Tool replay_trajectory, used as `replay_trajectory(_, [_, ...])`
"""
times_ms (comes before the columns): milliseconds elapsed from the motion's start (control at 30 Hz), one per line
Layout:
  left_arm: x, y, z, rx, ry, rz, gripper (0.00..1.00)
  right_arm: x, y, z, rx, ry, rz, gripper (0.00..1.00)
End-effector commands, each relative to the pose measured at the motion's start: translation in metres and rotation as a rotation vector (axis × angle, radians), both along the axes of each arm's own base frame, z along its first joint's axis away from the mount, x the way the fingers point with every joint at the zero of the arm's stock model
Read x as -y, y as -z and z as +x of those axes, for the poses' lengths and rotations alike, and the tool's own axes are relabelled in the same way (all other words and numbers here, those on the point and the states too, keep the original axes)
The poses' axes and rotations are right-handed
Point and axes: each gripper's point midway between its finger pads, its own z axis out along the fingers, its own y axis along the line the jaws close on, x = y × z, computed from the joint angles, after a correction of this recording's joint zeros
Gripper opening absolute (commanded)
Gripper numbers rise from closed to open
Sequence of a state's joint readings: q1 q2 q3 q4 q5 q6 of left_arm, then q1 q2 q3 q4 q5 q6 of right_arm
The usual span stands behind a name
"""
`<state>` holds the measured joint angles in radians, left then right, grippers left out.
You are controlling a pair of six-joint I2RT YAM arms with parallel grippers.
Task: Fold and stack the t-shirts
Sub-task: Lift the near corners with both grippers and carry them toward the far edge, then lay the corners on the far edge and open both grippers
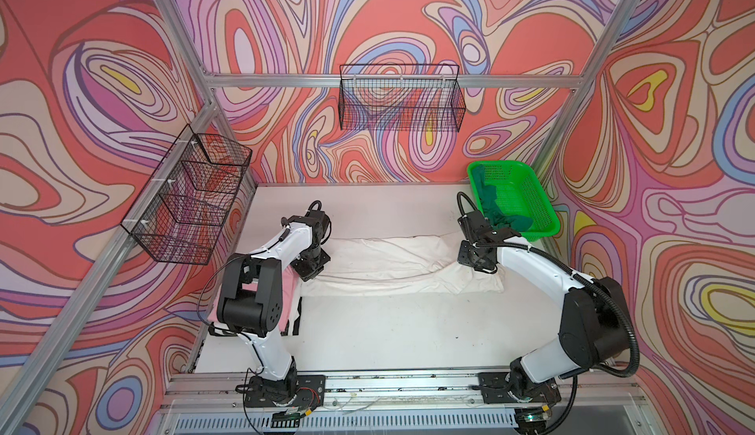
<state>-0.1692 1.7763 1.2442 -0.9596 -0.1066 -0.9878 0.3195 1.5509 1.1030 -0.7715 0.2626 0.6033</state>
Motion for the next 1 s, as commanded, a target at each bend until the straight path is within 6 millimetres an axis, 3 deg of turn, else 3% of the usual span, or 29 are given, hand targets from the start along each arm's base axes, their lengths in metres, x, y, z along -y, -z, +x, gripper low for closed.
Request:
replay_trajectory(0, [-0.009, -0.005, -0.003, -0.023, -0.003, 0.025, 0.00, 0.002, -0.009, 0.014, 0.046, 0.011, 0.003, 0.00])
replay_trajectory(200, [-0.010, 0.001, -0.002, -0.058, -0.004, 0.023, 0.00, 0.001, 0.005, 0.022, 0.019, 0.011, 0.015, 0.00])
replay_trajectory(300, [-0.010, 0.001, 0.000, -0.056, -0.003, 0.027, 0.07, 0.004, 0.014, 0.023, -0.003, 0.017, 0.001, 0.00])
replay_trajectory(967, [-0.018, -0.003, 0.026, -0.063, -0.003, 0.034, 0.26, 0.004, 0.035, 0.042, -0.031, 0.022, 0.008, 0.00])
